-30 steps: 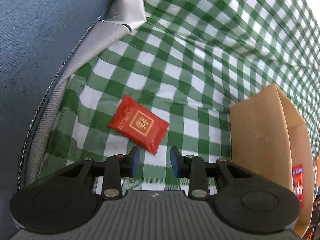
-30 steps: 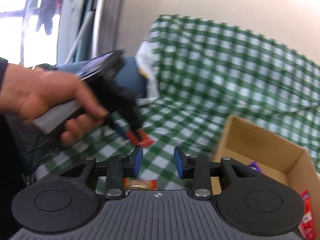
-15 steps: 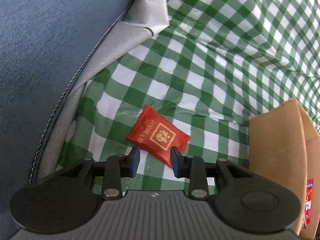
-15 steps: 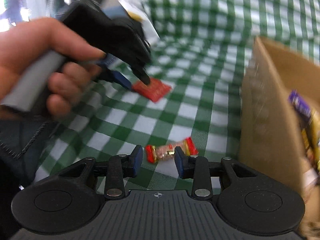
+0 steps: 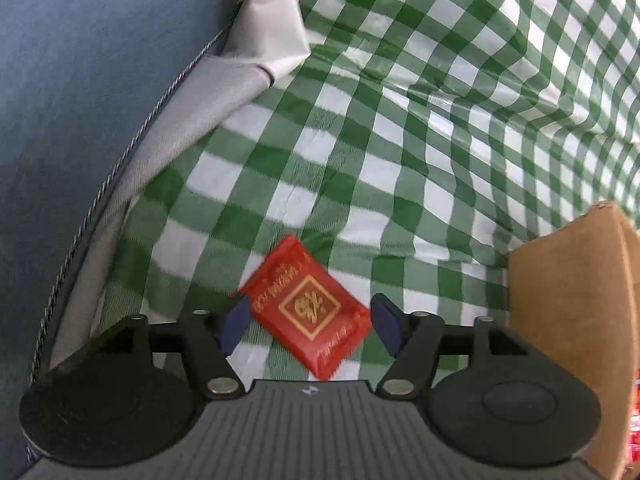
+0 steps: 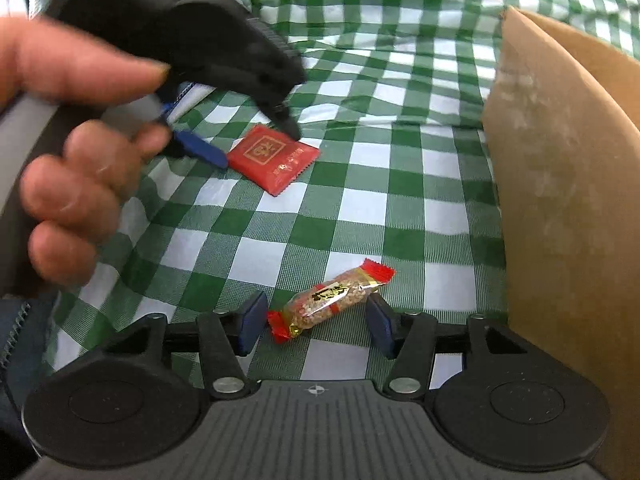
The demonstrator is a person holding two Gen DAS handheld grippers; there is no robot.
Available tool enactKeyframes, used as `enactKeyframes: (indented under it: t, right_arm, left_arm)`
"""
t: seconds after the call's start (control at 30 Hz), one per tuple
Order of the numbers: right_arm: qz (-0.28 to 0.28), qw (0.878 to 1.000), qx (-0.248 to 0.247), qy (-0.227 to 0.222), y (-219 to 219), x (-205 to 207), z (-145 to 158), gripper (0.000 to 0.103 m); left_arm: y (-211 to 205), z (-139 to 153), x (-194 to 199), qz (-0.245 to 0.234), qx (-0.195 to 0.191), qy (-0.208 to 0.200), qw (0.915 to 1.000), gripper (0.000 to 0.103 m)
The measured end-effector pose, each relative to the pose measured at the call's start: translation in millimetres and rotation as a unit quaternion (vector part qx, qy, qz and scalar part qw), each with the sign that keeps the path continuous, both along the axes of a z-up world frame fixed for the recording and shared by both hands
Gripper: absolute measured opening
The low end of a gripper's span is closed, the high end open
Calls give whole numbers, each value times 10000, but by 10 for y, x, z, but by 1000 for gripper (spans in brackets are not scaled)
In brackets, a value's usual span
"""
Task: Organize snacks
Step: 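Grasp the red square packet with left tool while right tool grasps red-wrapped candy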
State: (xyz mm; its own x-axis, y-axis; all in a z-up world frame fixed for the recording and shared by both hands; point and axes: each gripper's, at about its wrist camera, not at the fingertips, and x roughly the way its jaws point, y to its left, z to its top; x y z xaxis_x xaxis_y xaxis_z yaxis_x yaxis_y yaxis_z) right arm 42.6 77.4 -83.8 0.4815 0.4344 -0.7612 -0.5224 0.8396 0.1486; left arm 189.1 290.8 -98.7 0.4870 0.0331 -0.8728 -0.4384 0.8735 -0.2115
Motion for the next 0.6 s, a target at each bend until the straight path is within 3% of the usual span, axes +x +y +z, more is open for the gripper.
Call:
enactKeyframes:
  t: [0.1,0.17,0.3,0.43,0.53,0.6]
  right_arm:
    - [14,9998,-132,-128,18,-13,0,46]
    - [79,9994,-247,-241,32,-20,9,23]
    - [143,9991,-276,-276,12,12,21,3]
    - [-18,9996,-183,-232,-52,78,30,4]
    - [-171,9995,-13,-266,-94,145,48,7]
    - [-167,9994,20,-288,-83,165,54,19]
  left_arm:
    - [-88,-40,115,-3,189,91,9998,81]
    - [-166,-68,184,-57,435,173,9989,83]
    - [-280,-137,279,-120,915,397,9949,83]
    - [-237,-170,271,-50,955,472,9943,81]
    - [-230,-148,232,-186,1127,562,9919,63]
    - [-192,-105,199,-233,997,589,9930,45]
